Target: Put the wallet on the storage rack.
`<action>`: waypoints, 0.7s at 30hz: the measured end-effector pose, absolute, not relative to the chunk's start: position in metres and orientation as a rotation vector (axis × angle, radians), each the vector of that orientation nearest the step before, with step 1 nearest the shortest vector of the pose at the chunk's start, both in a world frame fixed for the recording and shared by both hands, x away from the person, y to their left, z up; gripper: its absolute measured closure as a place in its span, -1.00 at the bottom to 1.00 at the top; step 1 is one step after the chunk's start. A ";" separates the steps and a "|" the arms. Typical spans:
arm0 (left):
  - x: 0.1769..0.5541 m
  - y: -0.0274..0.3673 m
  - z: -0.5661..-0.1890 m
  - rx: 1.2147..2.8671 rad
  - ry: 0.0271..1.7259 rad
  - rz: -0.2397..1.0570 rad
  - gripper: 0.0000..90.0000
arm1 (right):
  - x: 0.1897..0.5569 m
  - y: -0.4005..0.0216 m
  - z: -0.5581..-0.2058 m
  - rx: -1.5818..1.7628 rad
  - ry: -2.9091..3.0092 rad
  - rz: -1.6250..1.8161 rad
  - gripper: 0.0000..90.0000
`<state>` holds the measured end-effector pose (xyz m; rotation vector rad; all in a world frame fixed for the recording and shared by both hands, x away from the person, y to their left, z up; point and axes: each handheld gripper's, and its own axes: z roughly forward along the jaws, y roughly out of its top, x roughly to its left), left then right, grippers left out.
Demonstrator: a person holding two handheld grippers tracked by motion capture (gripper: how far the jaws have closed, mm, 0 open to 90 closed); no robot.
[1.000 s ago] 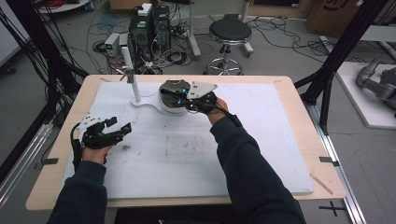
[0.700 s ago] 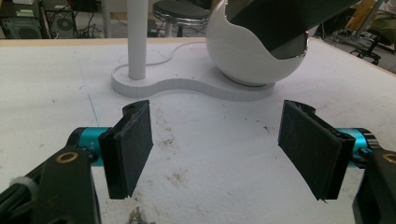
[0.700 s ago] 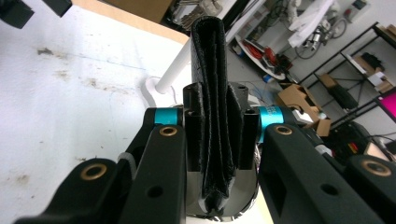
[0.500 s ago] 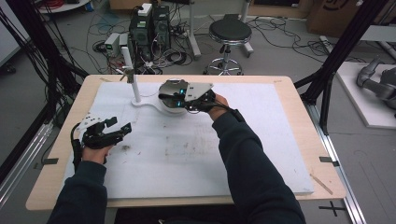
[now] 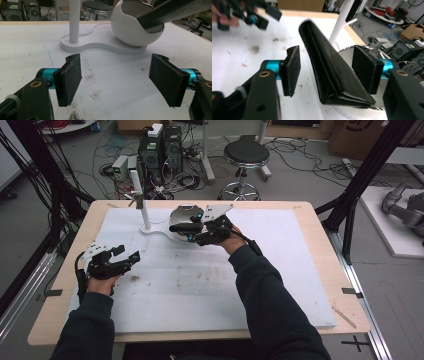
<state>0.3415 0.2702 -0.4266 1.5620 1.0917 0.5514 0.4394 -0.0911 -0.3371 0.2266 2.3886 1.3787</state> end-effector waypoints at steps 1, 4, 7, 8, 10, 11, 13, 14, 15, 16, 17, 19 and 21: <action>0.341 0.270 -0.426 1.564 1.091 0.552 -0.42 | 0.438 -0.092 -0.335 0.228 2.384 1.385 -0.11; 0.341 0.270 -0.426 1.561 1.091 0.553 -0.42 | 0.436 -0.093 -0.334 0.228 2.394 1.373 -0.05; 0.340 0.270 -0.426 1.558 1.091 0.554 -0.42 | 0.437 -0.095 -0.335 0.253 2.404 1.363 -0.05; 0.340 0.271 -0.425 1.559 1.090 0.555 -0.42 | 0.437 -0.095 -0.334 0.259 2.401 1.364 -0.06; 0.340 0.271 -0.426 1.560 1.089 0.555 -0.42 | 0.436 -0.096 -0.332 0.257 2.398 1.377 -0.07; 0.340 0.272 -0.426 1.559 1.093 0.554 -0.42 | 0.435 -0.097 -0.330 0.254 2.387 1.383 -0.07; 0.340 0.272 -0.426 1.552 1.093 0.556 -0.42 | 0.433 -0.101 -0.326 0.259 2.373 1.396 -0.10; 0.340 0.272 -0.426 1.549 1.096 0.555 -0.42 | 0.432 -0.104 -0.324 0.272 2.367 1.399 -0.12; 0.341 0.273 -0.426 1.547 1.095 0.557 -0.42 | 0.432 -0.106 -0.323 0.279 2.362 1.396 -0.14; 0.341 0.273 -0.426 1.544 1.098 0.555 -0.42 | 0.431 -0.111 -0.321 0.292 2.354 1.389 -0.15; 0.341 0.273 -0.426 1.539 1.096 0.553 -0.42 | 0.430 -0.117 -0.318 0.311 2.347 1.384 -0.16; 0.341 0.274 -0.426 1.536 1.095 0.555 -0.42 | 0.427 -0.131 -0.314 0.349 2.323 1.390 -0.21; 0.342 0.274 -0.427 1.534 1.098 0.554 -0.42 | 0.424 -0.147 -0.314 0.404 2.282 1.407 -0.26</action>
